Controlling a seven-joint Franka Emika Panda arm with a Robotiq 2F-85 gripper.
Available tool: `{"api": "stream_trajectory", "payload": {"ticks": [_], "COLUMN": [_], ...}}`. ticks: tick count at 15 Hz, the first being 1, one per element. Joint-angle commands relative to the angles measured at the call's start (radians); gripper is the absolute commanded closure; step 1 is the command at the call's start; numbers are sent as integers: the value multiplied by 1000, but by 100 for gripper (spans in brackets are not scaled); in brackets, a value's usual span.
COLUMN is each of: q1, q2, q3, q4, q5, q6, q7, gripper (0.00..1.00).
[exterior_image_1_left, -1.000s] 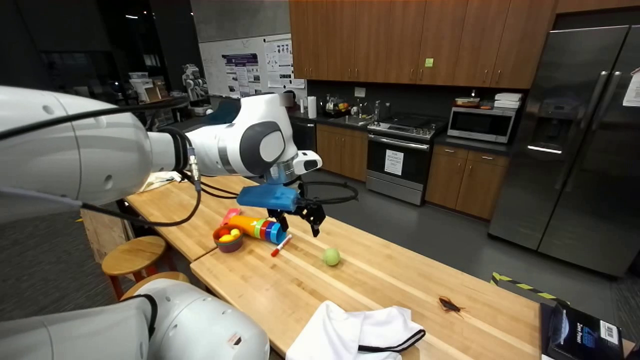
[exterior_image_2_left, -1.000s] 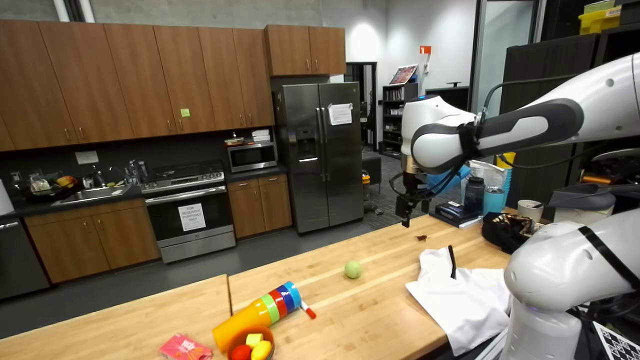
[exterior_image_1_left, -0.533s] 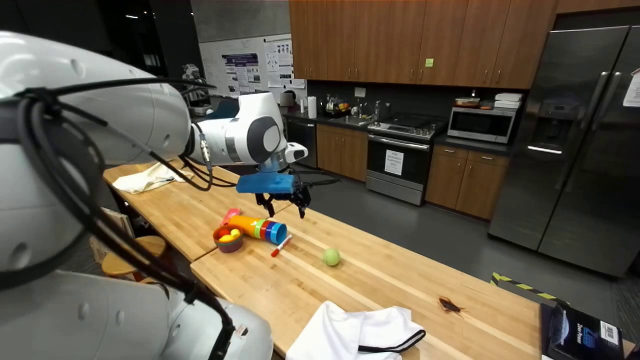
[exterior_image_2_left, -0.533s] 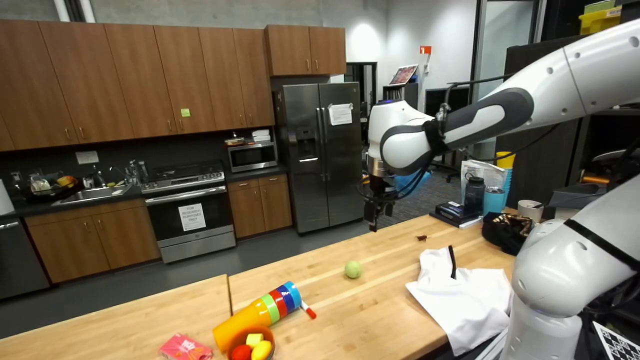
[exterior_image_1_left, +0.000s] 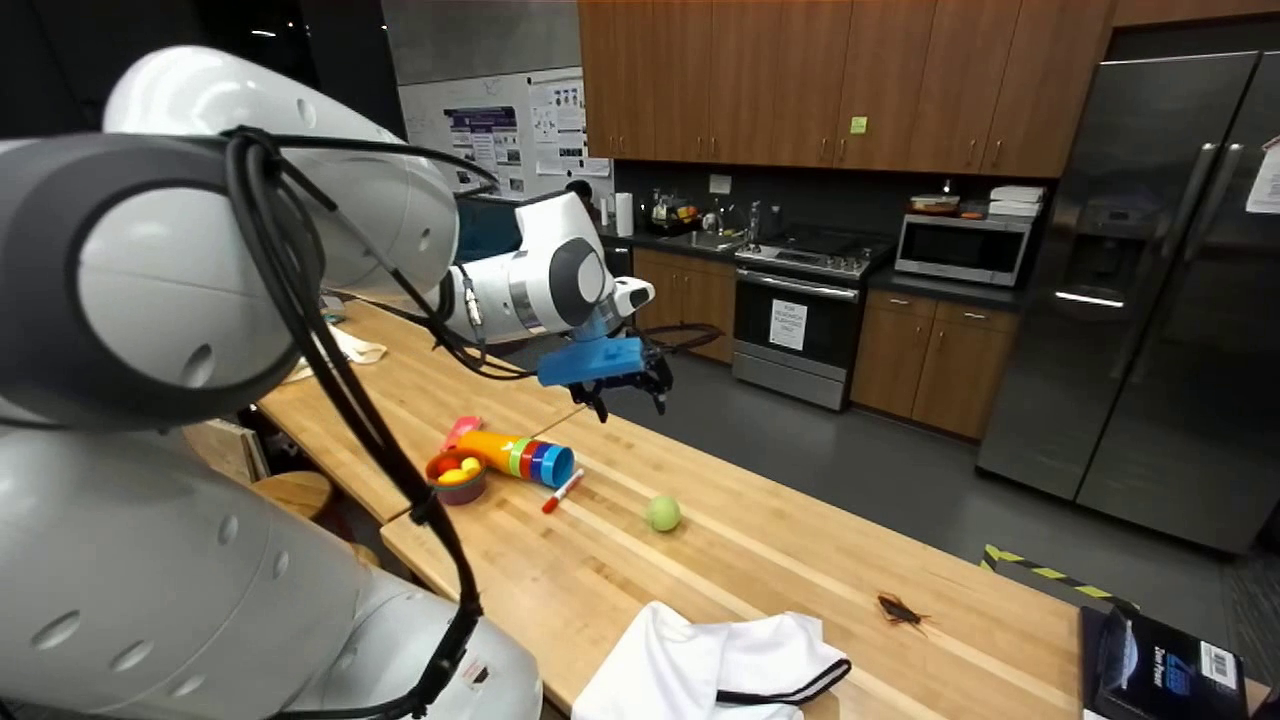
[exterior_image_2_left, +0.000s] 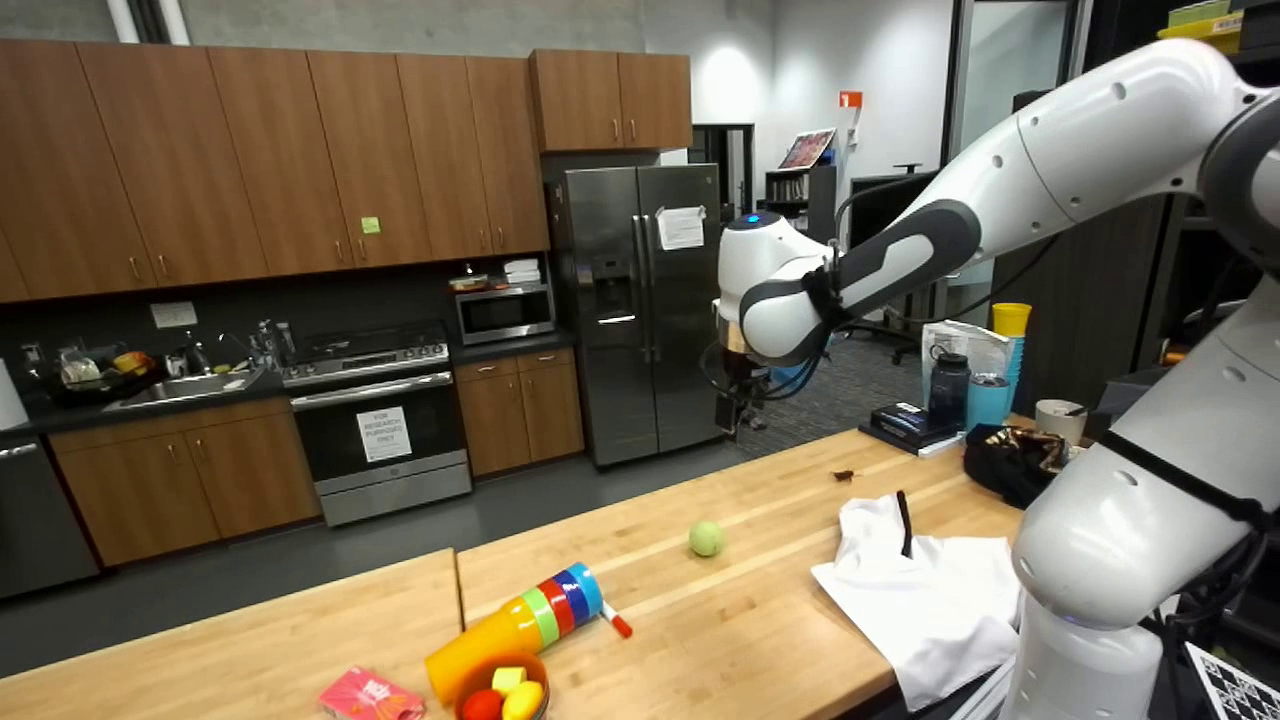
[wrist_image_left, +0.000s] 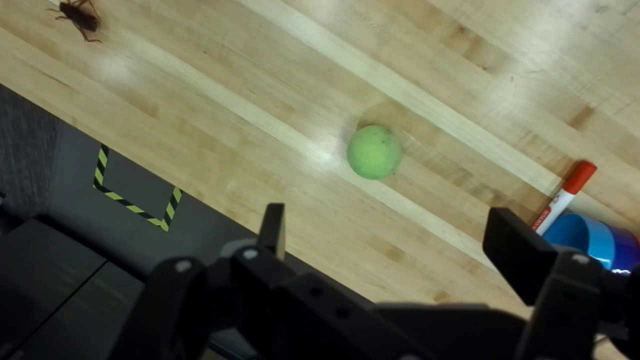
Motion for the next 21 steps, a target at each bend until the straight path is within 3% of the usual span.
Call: {"api": "stream_trajectory", "payload": {"ticks": [1, 4, 10, 11, 16, 19, 21], "q1": [-9, 17, 63, 56, 65, 89, 105], "q2": [92, 152, 307, 293, 326, 353, 330], "q3": [-48, -100, -83, -109, -76, -49, -8], "q4": [23, 19, 72, 55, 44, 64, 44], "q5": [12, 69, 178, 205, 209, 267, 210], "q6": [104, 164, 199, 195, 170, 160, 187], "q7": [-56, -204, -320, -384, -424, -411, -365], "gripper": [0, 0, 0, 0, 0, 0, 0]}}
